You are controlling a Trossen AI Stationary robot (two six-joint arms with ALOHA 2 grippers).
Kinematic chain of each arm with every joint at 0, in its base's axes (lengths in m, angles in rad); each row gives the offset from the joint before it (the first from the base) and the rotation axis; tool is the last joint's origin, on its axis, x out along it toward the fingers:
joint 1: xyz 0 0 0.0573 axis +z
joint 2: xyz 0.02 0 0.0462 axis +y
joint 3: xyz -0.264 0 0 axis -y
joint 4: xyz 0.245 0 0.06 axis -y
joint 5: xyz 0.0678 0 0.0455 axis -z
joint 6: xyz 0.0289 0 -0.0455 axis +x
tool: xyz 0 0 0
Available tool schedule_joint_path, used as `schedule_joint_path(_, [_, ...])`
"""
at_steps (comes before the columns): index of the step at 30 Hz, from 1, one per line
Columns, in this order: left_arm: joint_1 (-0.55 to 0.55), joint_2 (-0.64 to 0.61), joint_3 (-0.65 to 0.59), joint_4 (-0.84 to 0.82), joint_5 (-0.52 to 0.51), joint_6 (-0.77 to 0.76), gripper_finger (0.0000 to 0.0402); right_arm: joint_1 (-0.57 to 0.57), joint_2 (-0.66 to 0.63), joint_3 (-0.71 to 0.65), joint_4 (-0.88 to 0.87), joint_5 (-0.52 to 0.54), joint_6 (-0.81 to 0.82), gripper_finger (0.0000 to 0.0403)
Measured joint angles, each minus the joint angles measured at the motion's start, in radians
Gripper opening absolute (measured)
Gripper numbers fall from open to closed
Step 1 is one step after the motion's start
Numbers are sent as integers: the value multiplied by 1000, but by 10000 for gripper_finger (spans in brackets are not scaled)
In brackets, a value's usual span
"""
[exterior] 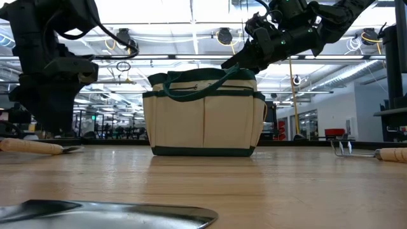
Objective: Pick & Place Garden tools in Gardening bag
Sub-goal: Put the top left brown trowel into the brown gardening bag
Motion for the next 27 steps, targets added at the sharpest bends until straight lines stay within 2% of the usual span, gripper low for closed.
schedule_joint_path(5, [-1,0,0,-1,72,-51,191,0,0,0,0,0,0,160])
schedule_joint_path(12, [-21,0,-29,32,71,-109,191,0,0,0,0,0,0,162])
schedule_joint_path(19, [-53,0,-127,169,79,-129,191,0,0,0,0,0,0,160])
schedule_joint_path(27, [-60,-1,-132,168,35,-105,191,0,0,0,0,0,0,159])
